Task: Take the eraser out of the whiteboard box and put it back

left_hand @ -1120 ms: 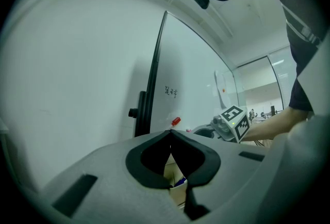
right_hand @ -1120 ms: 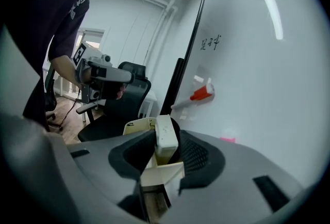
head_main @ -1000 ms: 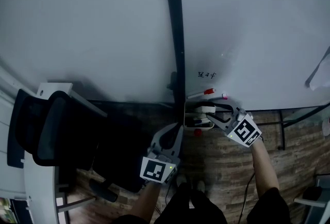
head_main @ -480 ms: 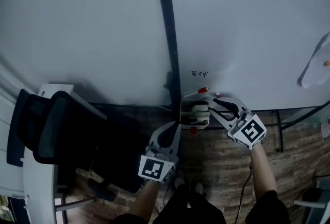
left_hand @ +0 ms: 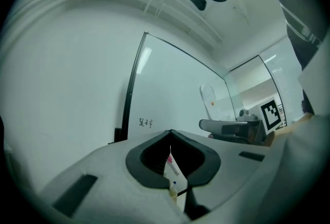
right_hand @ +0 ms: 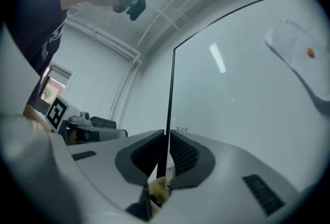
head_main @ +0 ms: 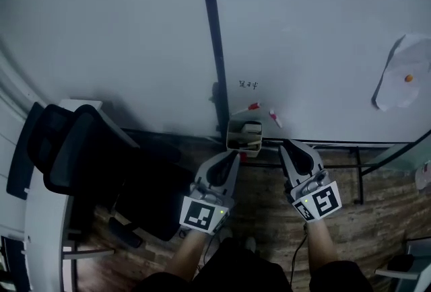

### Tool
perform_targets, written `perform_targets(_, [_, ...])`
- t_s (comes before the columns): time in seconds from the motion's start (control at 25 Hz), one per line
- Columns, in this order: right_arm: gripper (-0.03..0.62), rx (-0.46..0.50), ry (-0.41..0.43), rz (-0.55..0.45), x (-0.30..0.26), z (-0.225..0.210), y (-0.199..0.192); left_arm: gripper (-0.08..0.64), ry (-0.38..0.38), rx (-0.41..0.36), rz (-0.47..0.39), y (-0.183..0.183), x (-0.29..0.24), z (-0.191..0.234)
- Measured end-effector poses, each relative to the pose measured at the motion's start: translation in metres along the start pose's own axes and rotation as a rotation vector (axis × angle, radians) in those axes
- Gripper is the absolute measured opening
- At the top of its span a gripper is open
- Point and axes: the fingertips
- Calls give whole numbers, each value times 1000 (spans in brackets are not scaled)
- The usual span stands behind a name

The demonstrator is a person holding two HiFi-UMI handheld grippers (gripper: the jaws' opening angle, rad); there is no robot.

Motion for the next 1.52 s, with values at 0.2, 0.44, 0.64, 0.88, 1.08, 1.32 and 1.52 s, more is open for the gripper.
perform_targets(0.2, [21,-41,-45,-85,29,31,33,5,3,-34,-25,25,22,-36])
perform_targets(0.44, [9,-99,-53,-131,52,61,47,5,-12,-66,-21,35,42,-69])
perform_targets(0.64, [3,-135,-44,-145,64,76,51,5,-28,-86,-26,41,49,-81])
perform_targets(0.88, [3,-133,-48,-150,65,80,53,5,-32,-93,-28,45,54,-83])
perform_targets(1.08, [3,-121,-52,-141,62,84,51,5,-34,-90,-27,44,55,-81])
perform_targets(1.32, [3,-117,-61,-134,63,85,50,5,-36,-83,-29,44,57,-81])
perform_targets(1.52, [3,-116,-64,-130,64,86,48,5,-35,-78,-29,42,59,-79])
Point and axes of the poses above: the fingertips, and each gripper's own axes: x backward along the fingers, z to its left, y out of its top, and after that the axes turned 8 degrees about -z, right-handed
